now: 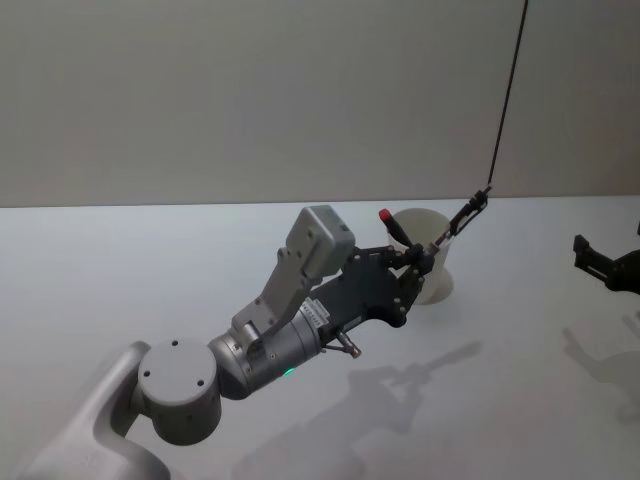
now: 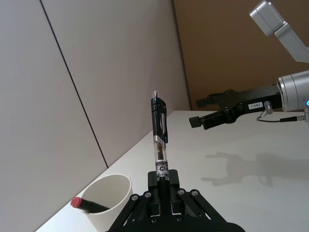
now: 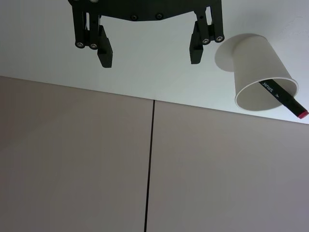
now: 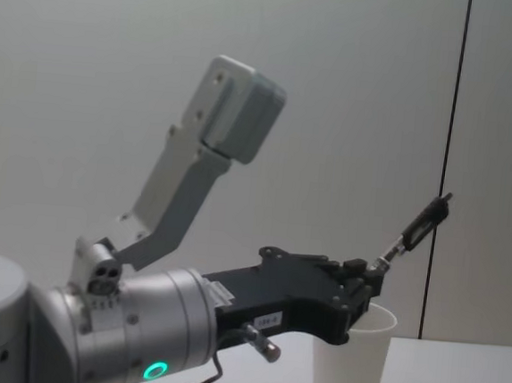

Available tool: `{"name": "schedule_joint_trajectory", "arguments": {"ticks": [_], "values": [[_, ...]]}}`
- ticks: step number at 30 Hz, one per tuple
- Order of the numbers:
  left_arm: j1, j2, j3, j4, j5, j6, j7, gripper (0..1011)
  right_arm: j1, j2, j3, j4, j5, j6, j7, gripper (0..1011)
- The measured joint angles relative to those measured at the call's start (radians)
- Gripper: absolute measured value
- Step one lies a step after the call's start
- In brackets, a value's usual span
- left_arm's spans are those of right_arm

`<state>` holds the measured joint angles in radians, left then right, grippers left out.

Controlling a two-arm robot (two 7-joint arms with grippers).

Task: Place the pen into the pen holder.

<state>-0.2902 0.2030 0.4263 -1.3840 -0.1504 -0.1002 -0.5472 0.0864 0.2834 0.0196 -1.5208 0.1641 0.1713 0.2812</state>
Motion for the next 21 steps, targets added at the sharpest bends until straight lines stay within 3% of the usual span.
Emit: {"name": "schedule_joint_trajectory", "arguments": {"ticks": [21], "values": [[-0.076,-0.047,0.023,0.056,0.083,0.037,-0.048,137,0.0,0.0,0.0,0.0,0.0,0.0,0.0,1002]]}}
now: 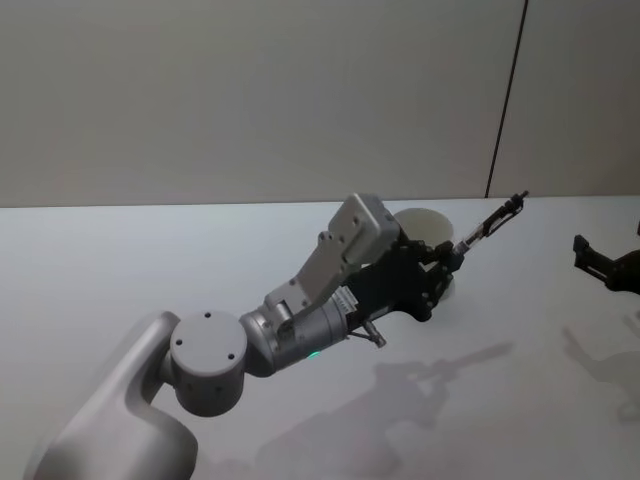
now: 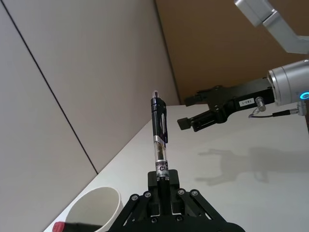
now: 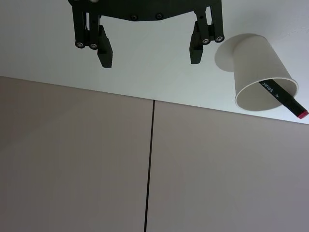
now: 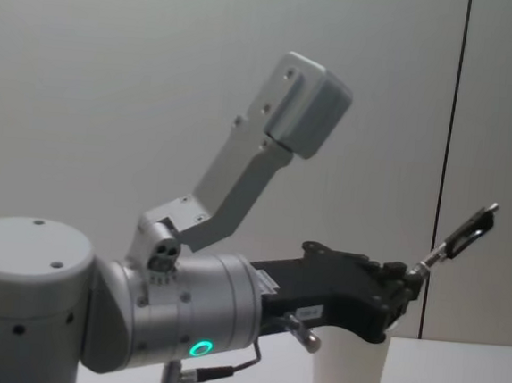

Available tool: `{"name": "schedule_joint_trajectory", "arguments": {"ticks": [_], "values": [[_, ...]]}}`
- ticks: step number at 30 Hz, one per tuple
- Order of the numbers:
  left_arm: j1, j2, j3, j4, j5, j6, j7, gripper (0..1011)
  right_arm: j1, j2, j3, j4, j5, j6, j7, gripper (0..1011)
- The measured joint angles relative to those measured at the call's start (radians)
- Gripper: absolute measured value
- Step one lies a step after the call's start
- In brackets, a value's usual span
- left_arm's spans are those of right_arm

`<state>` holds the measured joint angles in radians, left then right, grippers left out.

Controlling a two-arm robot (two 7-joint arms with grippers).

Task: Place the pen into the pen holder.

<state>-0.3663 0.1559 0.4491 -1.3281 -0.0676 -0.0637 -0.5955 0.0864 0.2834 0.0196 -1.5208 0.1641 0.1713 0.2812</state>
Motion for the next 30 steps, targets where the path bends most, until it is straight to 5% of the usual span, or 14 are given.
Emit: {"name": "schedule_joint_trajectory", "arguments": {"ticks": [30], "values": [[-0.02,-0.028,0.038,0.031,0.007,-0.028,-0.059,137,-0.002,0.001,0.001,-0.003,0.01,-0.005,0.008,1001]]}}
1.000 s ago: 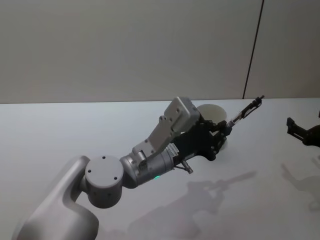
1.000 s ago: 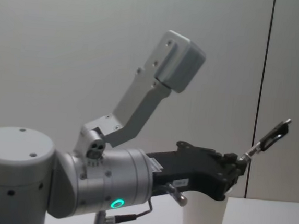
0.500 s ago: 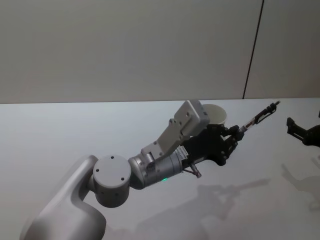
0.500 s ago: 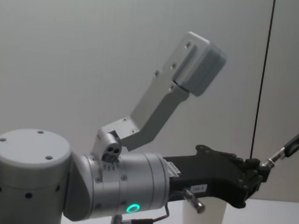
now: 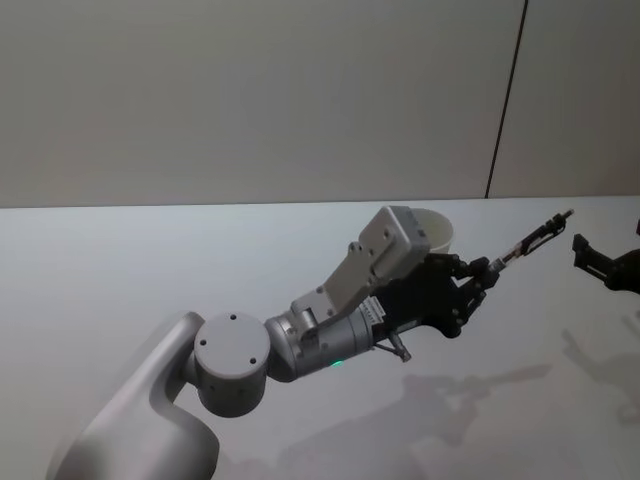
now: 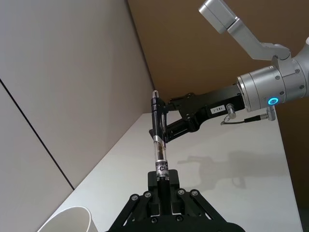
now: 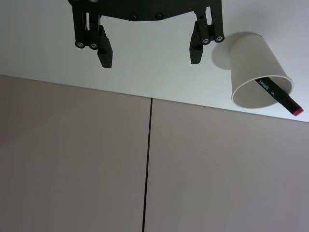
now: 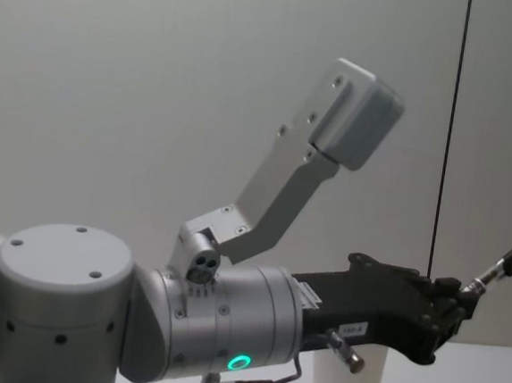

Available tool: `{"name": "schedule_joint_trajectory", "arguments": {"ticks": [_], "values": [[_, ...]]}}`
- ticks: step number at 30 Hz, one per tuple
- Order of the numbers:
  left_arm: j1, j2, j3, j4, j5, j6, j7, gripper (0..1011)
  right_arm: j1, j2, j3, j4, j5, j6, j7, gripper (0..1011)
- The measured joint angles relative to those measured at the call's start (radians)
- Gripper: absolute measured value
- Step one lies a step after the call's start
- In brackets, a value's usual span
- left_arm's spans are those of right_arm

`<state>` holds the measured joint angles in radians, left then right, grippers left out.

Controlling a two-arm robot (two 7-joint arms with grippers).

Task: Place the pen into the pen holder.

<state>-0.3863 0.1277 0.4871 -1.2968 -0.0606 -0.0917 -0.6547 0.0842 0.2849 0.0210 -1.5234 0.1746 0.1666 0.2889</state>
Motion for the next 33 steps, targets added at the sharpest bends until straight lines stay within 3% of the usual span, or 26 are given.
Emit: {"name": "schedule_joint_trajectory", "arguments": {"ticks": [17,33], "values": [[-0.001,-0.002,0.004,0.002,0.002,-0.001,-0.003,138,-0.033,0.03,0.036,-0.018,0.107,-0.045,0.092,1002],[-0.001,-0.003,0.005,0.002,0.002,-0.001,-0.004,137,-0.078,0.083,0.091,-0.006,0.251,-0.048,0.244,1001]]}}
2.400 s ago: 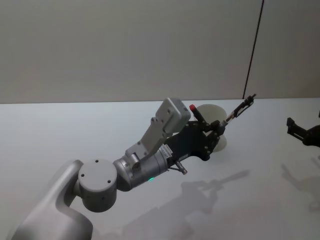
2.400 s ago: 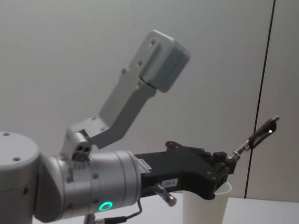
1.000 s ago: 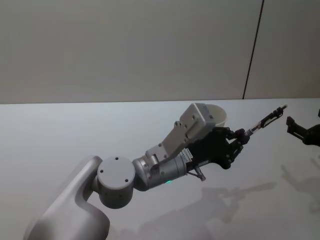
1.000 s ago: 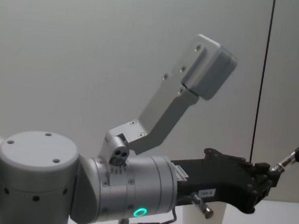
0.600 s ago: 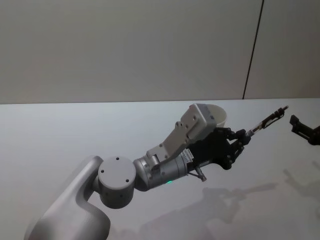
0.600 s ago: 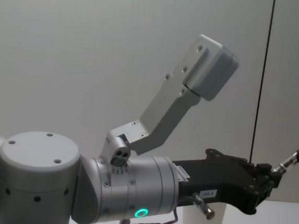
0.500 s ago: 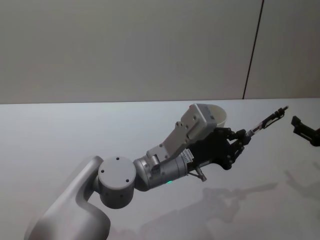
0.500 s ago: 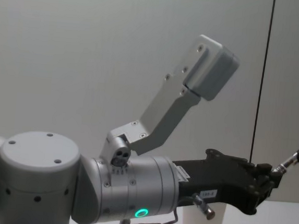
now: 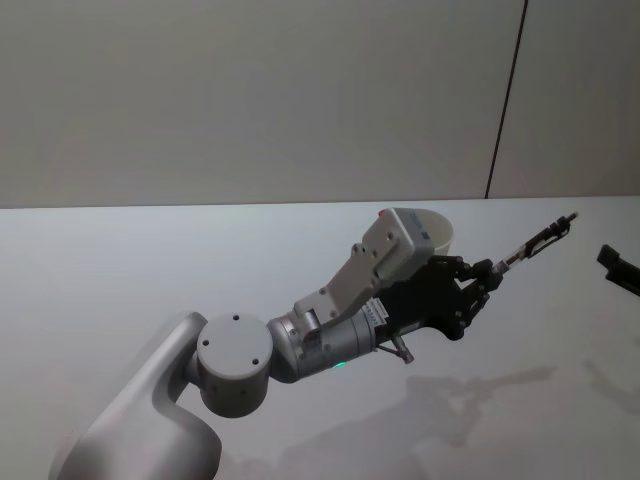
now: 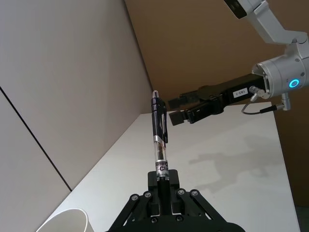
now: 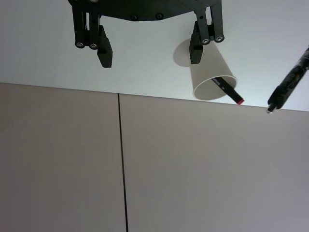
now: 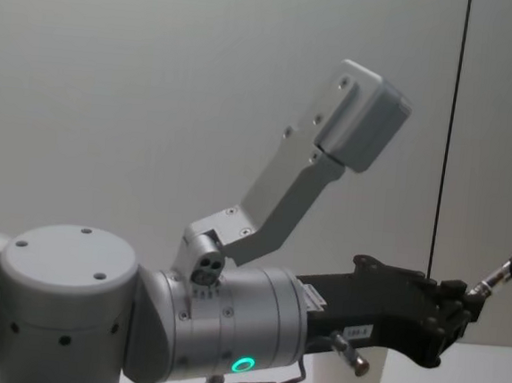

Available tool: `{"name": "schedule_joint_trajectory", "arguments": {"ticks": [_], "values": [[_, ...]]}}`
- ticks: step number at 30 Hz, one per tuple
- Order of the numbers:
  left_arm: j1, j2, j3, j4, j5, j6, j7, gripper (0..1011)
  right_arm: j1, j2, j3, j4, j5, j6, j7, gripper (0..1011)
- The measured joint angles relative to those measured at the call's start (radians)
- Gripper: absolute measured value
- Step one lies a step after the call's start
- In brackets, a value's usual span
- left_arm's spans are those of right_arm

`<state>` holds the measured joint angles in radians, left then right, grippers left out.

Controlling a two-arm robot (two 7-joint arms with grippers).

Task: Place the pen into the pen holder.

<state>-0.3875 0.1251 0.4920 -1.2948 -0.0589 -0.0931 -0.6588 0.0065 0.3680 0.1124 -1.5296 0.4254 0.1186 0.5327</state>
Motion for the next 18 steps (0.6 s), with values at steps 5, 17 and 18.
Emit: {"name": "schedule_joint_trajectory", "arguments": {"ticks": [5,17,18], "values": [[0.0,0.0,0.0,0.0,0.0,0.0,0.0,137,-0.011,0.016,0.017,0.007,0.067,0.019,0.065,1001],[0.0,0.0,0.0,0.0,0.0,0.0,0.0,137,-0.039,0.045,0.047,0.015,0.204,0.073,0.207,1001],[0.0,0.0,0.0,0.0,0.0,0.0,0.0,138,-0.041,0.047,0.048,0.014,0.215,0.078,0.217,1001]]}}
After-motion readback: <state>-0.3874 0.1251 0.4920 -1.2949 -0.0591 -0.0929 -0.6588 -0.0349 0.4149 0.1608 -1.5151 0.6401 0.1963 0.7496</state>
